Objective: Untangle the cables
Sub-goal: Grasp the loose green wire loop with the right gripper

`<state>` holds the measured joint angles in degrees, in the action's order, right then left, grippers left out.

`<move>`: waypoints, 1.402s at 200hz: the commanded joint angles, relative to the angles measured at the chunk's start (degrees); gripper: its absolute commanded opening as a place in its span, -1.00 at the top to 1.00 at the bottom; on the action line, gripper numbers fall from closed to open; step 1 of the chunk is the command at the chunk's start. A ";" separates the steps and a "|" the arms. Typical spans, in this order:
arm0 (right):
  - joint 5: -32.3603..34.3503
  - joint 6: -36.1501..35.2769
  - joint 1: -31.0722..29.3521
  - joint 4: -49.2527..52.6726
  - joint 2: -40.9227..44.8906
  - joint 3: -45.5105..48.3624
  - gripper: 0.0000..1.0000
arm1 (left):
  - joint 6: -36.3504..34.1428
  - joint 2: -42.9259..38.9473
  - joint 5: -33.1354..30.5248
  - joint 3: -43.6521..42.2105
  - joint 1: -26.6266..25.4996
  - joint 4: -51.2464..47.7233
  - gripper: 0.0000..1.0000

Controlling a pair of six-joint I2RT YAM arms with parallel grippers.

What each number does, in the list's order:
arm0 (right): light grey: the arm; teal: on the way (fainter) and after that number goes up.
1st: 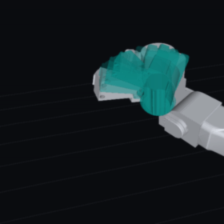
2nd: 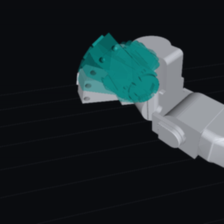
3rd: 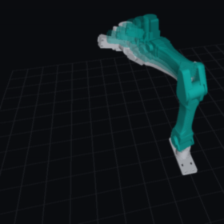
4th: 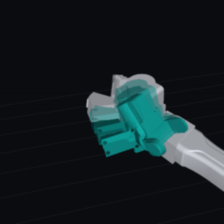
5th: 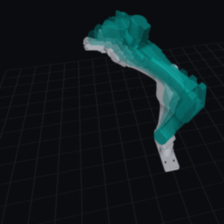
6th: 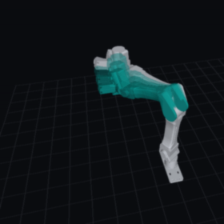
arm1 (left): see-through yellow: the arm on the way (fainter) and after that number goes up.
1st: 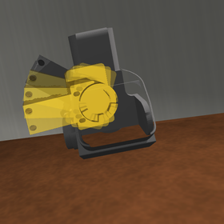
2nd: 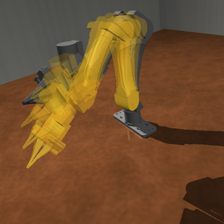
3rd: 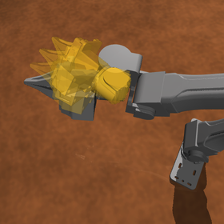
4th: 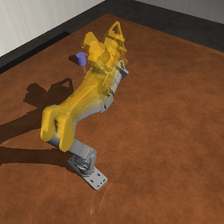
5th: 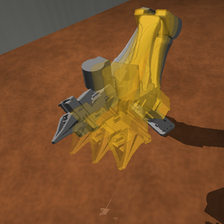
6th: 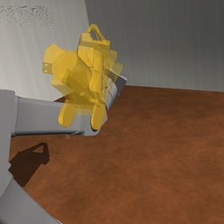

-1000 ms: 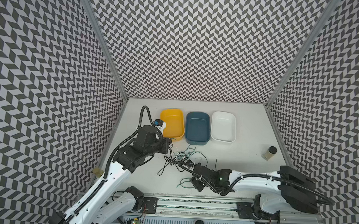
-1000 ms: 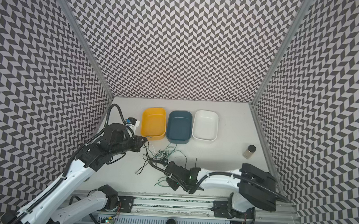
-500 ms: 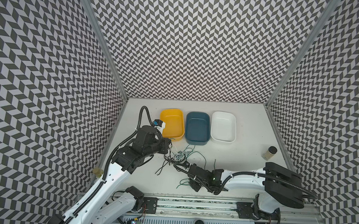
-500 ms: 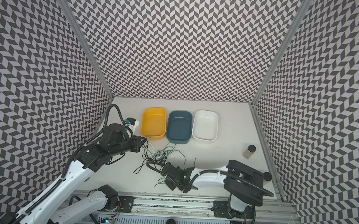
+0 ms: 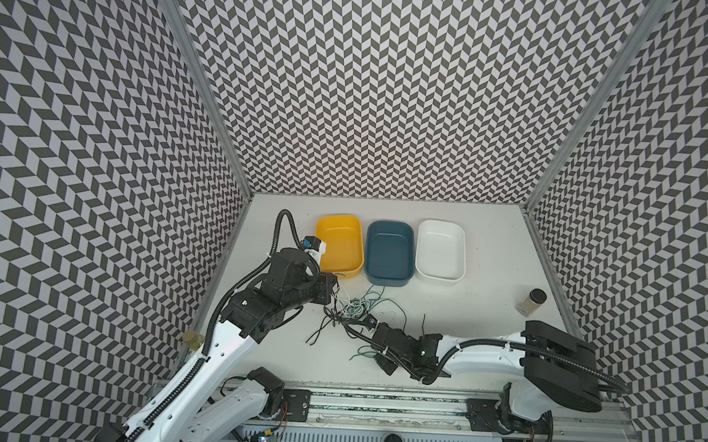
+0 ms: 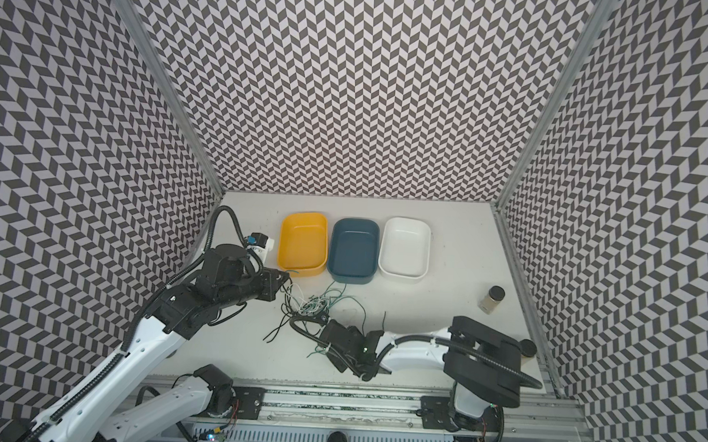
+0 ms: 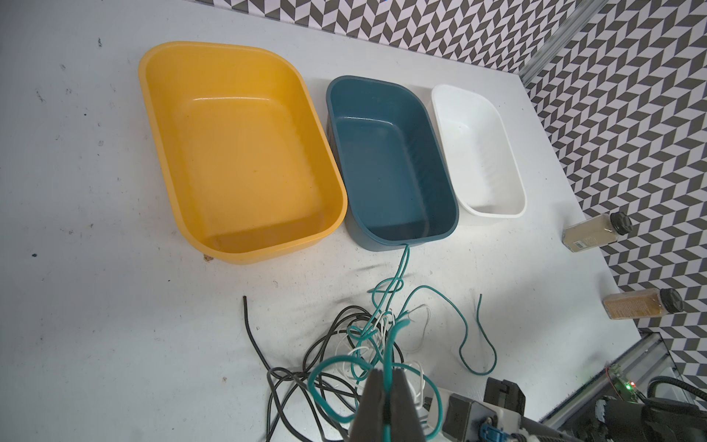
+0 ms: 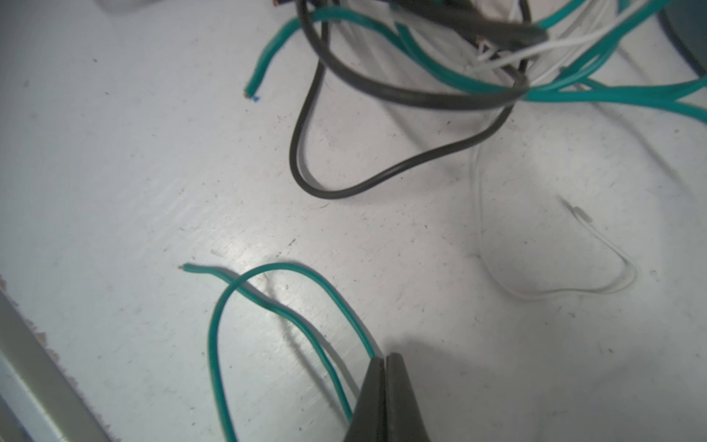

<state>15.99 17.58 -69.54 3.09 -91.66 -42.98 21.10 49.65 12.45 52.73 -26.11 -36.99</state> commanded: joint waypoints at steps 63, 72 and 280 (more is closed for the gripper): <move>2.38 1.27 2.30 4.77 23.30 4.84 1.00 | 5.97 4.28 5.02 -1.10 -3.13 4.91 1.00; -0.18 0.41 2.26 4.96 24.90 5.28 1.00 | 5.36 4.62 4.38 -0.56 -3.14 4.08 1.00; 6.33 -1.87 -3.73 3.20 2.80 -0.42 0.59 | 1.35 1.50 -3.79 -0.06 -2.77 -2.04 1.00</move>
<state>18.94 15.59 -73.25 8.56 -87.96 -42.24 22.76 52.16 9.41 51.99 -28.95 -38.63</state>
